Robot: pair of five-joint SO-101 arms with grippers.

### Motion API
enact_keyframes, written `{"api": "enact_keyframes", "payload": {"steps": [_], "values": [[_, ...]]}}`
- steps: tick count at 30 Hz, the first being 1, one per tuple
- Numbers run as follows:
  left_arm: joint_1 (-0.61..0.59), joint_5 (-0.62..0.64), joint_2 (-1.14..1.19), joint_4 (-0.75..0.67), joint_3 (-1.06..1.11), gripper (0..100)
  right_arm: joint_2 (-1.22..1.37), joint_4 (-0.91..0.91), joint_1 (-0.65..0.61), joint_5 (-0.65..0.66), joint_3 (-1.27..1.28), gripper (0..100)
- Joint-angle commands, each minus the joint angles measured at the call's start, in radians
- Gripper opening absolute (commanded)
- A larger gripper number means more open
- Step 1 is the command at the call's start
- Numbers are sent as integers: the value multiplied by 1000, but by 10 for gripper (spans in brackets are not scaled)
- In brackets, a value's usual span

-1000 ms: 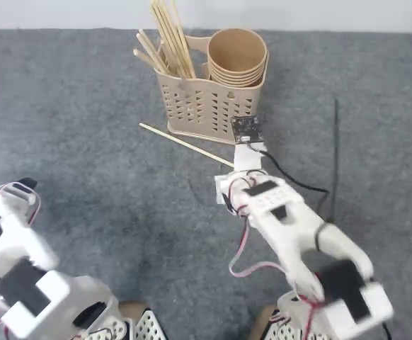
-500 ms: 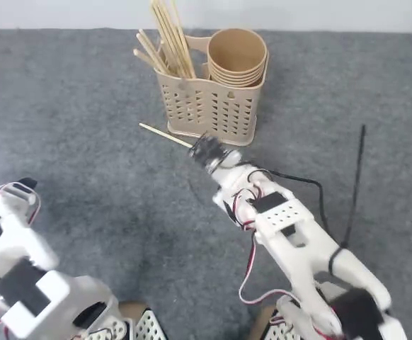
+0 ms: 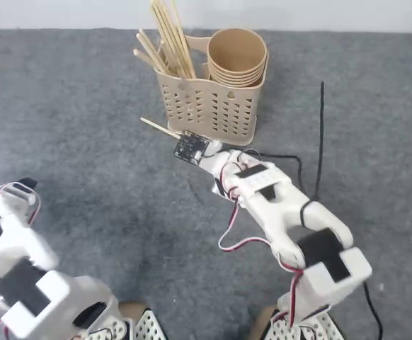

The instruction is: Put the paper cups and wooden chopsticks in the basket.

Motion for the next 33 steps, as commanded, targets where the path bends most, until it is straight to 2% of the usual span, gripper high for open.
{"api": "enact_keyframes", "payload": {"steps": [1, 4, 7, 8, 9, 17, 27, 31, 33], "values": [[12, 5, -8, 3, -41, 352, 36, 7, 12, 12, -100, 169], [12, 5, -8, 3, -41, 352, 71, 12, 13, 14, -115, 139], [12, 5, -8, 3, -41, 352, 70, 71, 7, 14, -132, 9], [12, 5, -8, 3, -41, 352, 70, 96, 7, 14, -135, 4], [12, 5, -8, 3, -41, 352, 67, 119, 5, 14, -135, 24], [12, 5, -8, 3, -41, 352, -8, 329, -67, 14, -130, 8], [12, 5, -8, 2, -42, 352, -367, 762, -262, 11, -127, 8], [12, 5, -8, 2, -42, 352, -407, 734, -280, 6, -77, 20], [12, 5, -8, 2, -42, 352, -400, 684, -278, 6, -72, 69]]}}
